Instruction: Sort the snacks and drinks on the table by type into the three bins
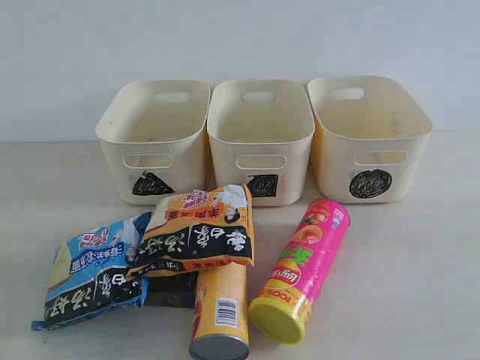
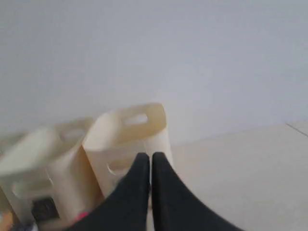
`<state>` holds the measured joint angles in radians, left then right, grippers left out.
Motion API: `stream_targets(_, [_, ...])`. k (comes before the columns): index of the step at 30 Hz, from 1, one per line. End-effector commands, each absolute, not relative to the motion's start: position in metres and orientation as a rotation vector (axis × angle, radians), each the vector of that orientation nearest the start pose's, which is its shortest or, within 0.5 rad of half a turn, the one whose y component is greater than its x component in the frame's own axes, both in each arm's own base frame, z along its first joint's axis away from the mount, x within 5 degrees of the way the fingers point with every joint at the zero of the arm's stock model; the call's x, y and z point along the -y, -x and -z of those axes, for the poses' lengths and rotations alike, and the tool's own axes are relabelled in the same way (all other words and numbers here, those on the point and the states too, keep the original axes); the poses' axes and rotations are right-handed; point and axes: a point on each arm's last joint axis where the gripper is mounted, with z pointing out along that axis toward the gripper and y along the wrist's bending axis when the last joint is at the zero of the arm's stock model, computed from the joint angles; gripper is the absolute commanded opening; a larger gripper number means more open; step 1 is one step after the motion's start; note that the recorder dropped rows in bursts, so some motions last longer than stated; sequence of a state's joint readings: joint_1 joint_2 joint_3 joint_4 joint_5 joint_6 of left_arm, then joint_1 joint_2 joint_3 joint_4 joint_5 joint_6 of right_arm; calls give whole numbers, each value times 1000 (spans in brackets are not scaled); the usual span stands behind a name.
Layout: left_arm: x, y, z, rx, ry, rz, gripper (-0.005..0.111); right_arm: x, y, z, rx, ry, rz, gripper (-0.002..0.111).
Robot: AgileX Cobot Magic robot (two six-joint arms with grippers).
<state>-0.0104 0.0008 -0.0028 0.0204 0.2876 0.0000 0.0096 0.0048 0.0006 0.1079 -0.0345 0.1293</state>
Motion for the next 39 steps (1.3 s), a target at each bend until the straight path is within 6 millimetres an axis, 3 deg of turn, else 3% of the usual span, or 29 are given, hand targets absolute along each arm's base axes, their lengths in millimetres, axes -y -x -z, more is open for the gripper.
stream_targets(1, [0, -55, -187, -1769, -16, -6, 4, 3, -52, -234, -1231, -266, -314, 0])
stream_targets(4, [0, -55, -187, -1769, -16, -6, 4, 4, -49, -243, -1166, -254, -309, 0])
stream_targets(10, [0, -55, -187, -1769, -16, -6, 4, 1, -54, -292, -1159, -185, -257, 0])
stream_targets(14, [0, -55, -187, -1769, -16, -6, 4, 0, -82, -328, -1222, -152, -217, 0])
stream_targets(17, [0, -55, -187, -1769, -16, -6, 4, -3, -134, -345, -1365, -92, -154, 0])
stream_targets(18, [0, -55, -187, -1769, -16, -6, 4, -3, -143, -345, -1388, -87, -149, 0])
stream_targets(20, [0, -55, -187, -1769, -16, -6, 4, -4, -176, -340, -1481, -51, -119, 0])
stream_targets(23, [0, -55, -187, -1769, -16, -6, 4, -11, -210, -312, -1543, -13, -141, 0])
stream_targets(27, [0, -55, -187, -1769, -16, -6, 4, -38, -232, -279, -1627, 138, -177, 0])
stream_targets(31, [0, -55, -187, -1769, -16, -6, 4, -76, -243, -249, -1699, 324, -176, 0])
stream_targets(39, [0, -55, -187, -1769, -16, -6, 4, -125, -235, -231, -1650, 579, -109, 0])
